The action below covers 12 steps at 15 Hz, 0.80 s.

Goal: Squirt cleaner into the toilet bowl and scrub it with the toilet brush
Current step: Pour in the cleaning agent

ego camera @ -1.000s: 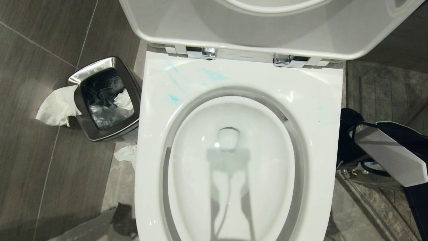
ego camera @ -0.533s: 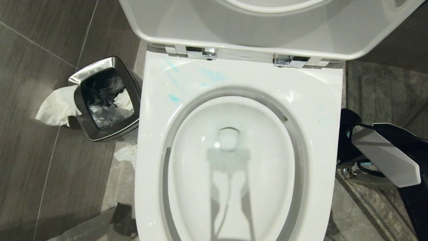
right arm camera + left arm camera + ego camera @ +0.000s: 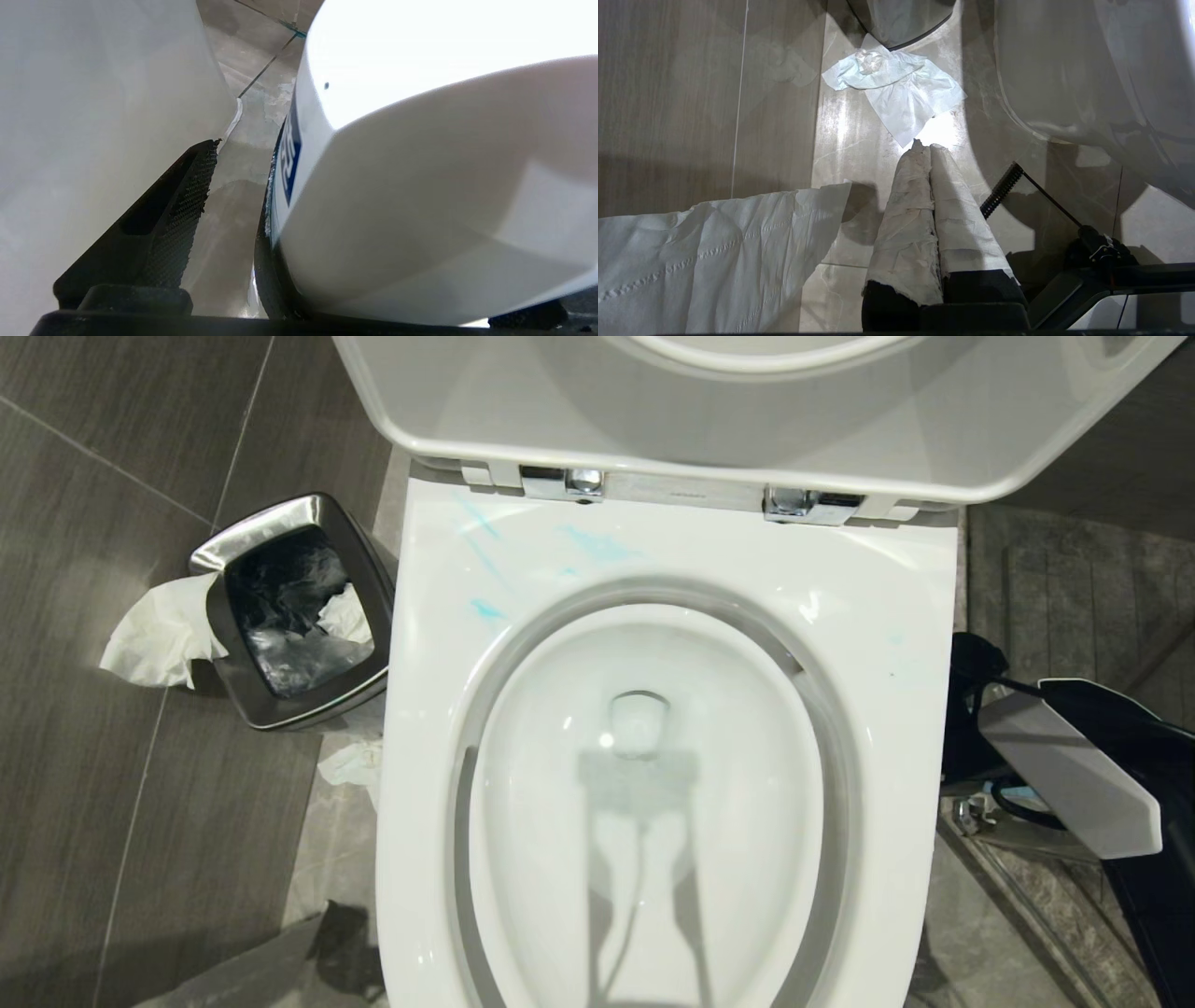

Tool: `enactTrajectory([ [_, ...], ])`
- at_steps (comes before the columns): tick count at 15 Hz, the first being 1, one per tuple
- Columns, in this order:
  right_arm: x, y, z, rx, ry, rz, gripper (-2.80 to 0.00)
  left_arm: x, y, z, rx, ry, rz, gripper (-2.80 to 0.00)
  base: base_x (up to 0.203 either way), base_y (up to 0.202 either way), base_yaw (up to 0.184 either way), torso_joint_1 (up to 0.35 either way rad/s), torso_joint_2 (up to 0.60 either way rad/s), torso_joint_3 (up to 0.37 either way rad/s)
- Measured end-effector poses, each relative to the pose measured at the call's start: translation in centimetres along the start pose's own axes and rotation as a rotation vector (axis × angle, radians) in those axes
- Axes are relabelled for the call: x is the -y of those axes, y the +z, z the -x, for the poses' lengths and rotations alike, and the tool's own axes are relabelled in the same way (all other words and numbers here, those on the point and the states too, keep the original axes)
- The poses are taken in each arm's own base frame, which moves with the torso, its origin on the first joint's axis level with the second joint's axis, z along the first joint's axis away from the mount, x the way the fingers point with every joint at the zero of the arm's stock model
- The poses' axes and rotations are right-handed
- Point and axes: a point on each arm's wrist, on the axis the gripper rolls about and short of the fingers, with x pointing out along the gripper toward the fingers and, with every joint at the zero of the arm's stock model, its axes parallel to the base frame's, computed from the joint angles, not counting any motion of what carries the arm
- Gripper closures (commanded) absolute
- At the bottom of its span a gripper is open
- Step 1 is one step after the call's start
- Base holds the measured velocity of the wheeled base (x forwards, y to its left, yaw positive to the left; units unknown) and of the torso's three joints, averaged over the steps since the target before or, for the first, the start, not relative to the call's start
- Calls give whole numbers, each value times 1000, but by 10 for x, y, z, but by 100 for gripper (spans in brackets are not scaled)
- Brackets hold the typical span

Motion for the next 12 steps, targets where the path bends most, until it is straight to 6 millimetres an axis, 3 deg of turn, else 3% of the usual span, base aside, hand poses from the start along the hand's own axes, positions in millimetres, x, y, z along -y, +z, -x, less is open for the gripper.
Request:
enactTrajectory([
  [2,0,0,-1,3,0,0,-280,0,0,0,0,0,0,0,0,0,0,0,0,0],
  [3,0,0,-1,5,0,0,0,0,0,0,0,0,0,0,0,0,0,0,0,0],
  [12,3,5,-9,49,-12,7,0,0,0,0,0,-1,0,0,0,0,0,0,0,0],
])
